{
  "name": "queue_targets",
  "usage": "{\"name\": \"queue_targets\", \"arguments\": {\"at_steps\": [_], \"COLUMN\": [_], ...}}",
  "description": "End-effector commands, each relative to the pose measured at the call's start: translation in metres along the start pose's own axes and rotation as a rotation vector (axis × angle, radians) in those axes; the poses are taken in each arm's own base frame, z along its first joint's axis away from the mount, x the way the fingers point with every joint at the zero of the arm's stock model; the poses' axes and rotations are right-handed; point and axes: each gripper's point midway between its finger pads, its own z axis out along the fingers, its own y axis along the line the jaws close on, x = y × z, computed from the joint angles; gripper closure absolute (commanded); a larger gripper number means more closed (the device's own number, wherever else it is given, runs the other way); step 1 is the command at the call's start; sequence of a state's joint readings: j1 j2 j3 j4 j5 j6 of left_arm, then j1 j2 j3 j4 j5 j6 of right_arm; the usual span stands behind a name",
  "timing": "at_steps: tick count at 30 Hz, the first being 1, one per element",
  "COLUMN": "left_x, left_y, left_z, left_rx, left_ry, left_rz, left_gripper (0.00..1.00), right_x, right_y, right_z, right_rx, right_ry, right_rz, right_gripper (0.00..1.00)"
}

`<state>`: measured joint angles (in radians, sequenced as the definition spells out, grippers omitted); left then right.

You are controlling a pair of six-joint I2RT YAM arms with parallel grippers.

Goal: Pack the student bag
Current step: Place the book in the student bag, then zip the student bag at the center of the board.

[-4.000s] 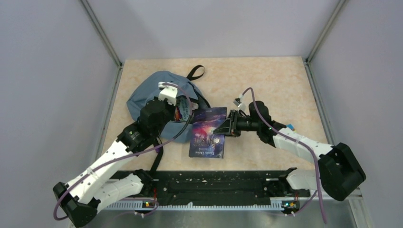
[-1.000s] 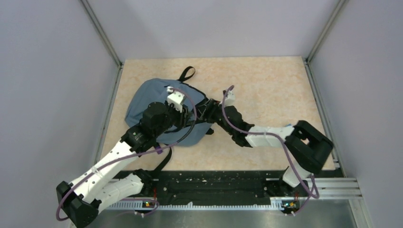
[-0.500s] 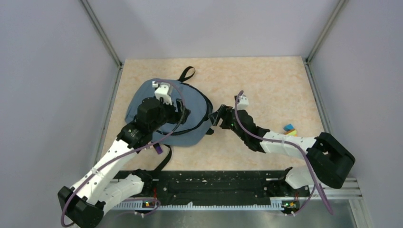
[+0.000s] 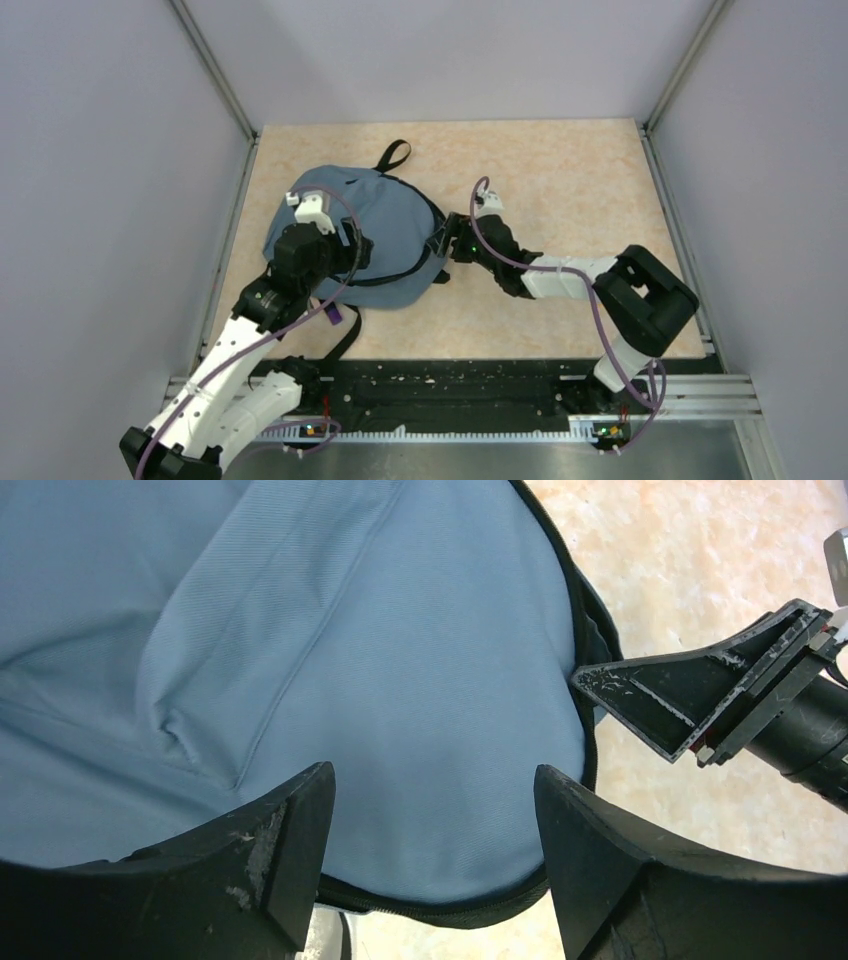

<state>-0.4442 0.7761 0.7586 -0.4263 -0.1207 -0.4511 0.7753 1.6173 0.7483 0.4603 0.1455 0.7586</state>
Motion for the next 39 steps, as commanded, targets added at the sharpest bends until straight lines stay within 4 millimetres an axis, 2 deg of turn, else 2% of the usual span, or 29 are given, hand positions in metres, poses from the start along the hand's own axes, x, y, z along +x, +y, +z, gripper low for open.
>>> {"name": "queue_targets", "arguments": {"at_steps": [1, 3, 4, 6, 9, 13, 18, 22, 25, 30, 34, 37, 39], "left_x": [-0.006, -0.006, -0.006, -0.006, -0.002, 0.007, 0.018, 0.025, 0.038, 0.054, 0.063, 0.079, 0.092], "left_y": [0.012, 0.013, 0.013, 0.016, 0.023, 0.027, 0.003, -0.025, -0.047, -0.058, -0.076, -0.085, -0.085], "left_z": [-0.006, -0.007, -0.007, -0.008, -0.007, -0.005, 0.003, 0.010, 0.016, 0.027, 0.018, 0.011, 0.012], "left_rx": [-0.049, -0.052, -0.055, -0.064, -0.097, -0.100, 0.061, 0.223, 0.358, 0.422, 0.529, 0.572, 0.557], "left_ry": [-0.055, -0.059, -0.061, -0.066, -0.061, -0.035, -0.002, 0.018, 0.073, 0.151, 0.158, 0.189, 0.224], "left_rz": [-0.029, -0.037, -0.040, -0.043, -0.026, 0.012, 0.081, 0.100, 0.100, 0.093, 0.113, 0.139, 0.148], "left_gripper": [0.23, 0.22, 0.23, 0.23, 0.23, 0.23, 0.23, 0.23, 0.23, 0.26, 0.28, 0.28, 0.29], "right_x": [-0.016, -0.012, -0.013, -0.014, -0.024, -0.049, -0.090, -0.108, -0.111, -0.114, -0.117, -0.120, -0.122], "right_y": [0.028, 0.028, 0.028, 0.026, 0.010, -0.020, -0.057, -0.082, -0.101, -0.114, -0.114, -0.113, -0.113], "right_z": [0.018, 0.025, 0.027, 0.028, 0.025, 0.014, -0.004, -0.013, -0.017, -0.025, -0.026, -0.026, -0.026], "right_rx": [-0.117, -0.124, -0.127, -0.120, -0.038, 0.090, 0.177, 0.165, 0.162, 0.170, 0.156, 0.142, 0.136], "right_ry": [-0.016, 0.004, 0.008, 0.005, -0.023, -0.074, -0.091, -0.031, 0.025, 0.038, 0.039, 0.035, 0.033], "right_rz": [-0.041, -0.057, -0.059, -0.053, -0.059, -0.102, -0.189, -0.219, -0.212, -0.201, -0.187, -0.176, -0.168], "right_gripper": [0.29, 0.33, 0.41, 0.63, 1.00, 1.00, 1.00, 1.00, 1.00, 1.00, 1.00, 1.00, 1.00]}}
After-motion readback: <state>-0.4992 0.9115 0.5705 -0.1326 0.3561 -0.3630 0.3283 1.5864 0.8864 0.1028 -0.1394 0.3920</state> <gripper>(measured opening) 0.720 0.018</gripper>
